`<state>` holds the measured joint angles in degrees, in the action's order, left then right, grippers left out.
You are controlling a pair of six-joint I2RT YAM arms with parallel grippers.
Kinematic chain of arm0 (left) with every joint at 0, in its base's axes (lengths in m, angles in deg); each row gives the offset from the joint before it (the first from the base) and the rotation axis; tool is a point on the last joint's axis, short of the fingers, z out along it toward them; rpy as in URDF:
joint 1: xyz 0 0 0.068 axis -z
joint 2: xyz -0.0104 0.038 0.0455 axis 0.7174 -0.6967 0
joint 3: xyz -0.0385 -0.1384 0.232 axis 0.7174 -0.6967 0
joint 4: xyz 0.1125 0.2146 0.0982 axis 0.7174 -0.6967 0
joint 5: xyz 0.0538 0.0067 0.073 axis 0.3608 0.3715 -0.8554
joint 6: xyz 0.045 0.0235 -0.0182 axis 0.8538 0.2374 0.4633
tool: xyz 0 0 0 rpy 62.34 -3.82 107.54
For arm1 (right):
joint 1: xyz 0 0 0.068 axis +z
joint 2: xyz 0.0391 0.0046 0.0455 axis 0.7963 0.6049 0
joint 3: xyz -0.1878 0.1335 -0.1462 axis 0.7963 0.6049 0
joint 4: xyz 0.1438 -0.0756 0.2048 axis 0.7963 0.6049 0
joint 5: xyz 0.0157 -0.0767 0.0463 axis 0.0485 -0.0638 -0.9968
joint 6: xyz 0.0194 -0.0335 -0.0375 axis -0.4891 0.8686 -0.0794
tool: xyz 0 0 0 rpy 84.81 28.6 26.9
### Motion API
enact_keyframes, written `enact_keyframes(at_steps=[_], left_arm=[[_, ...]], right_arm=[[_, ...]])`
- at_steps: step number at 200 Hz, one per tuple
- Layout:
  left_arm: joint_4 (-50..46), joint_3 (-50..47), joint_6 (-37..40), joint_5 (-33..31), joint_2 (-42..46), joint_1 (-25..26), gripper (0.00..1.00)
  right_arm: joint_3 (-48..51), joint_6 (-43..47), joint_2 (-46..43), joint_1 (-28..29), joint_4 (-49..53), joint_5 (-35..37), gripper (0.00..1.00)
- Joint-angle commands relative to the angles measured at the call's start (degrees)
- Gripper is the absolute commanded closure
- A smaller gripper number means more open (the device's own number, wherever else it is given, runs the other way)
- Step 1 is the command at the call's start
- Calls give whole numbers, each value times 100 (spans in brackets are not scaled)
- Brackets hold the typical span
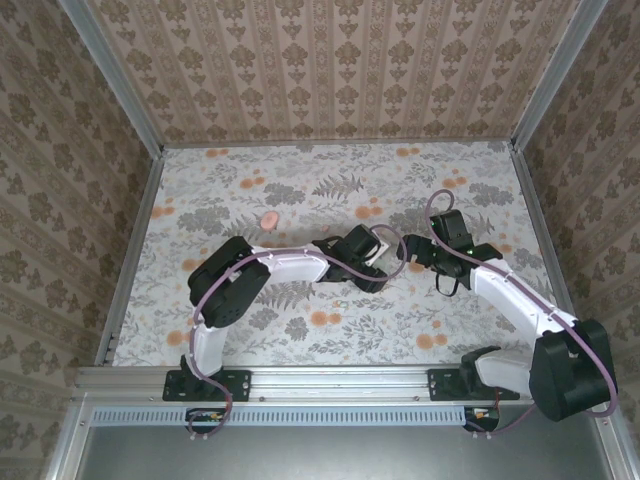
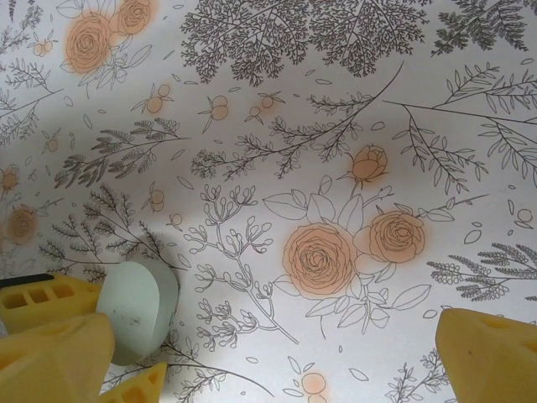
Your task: Insert wireless bluetooth earbuds into charging case
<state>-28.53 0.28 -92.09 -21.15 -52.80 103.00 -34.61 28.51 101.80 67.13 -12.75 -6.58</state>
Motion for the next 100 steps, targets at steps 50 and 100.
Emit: enact_keyframes(at_steps=[50,100], left_arm=[[467,-1253,-144,-99,1508,-198,10],[367,-2414,-518,-657,2801,-896,11]], right_arm=[[-375,-806,-132,215,1352,382,1],[-776,-1417,556,1320,1438,974,21]])
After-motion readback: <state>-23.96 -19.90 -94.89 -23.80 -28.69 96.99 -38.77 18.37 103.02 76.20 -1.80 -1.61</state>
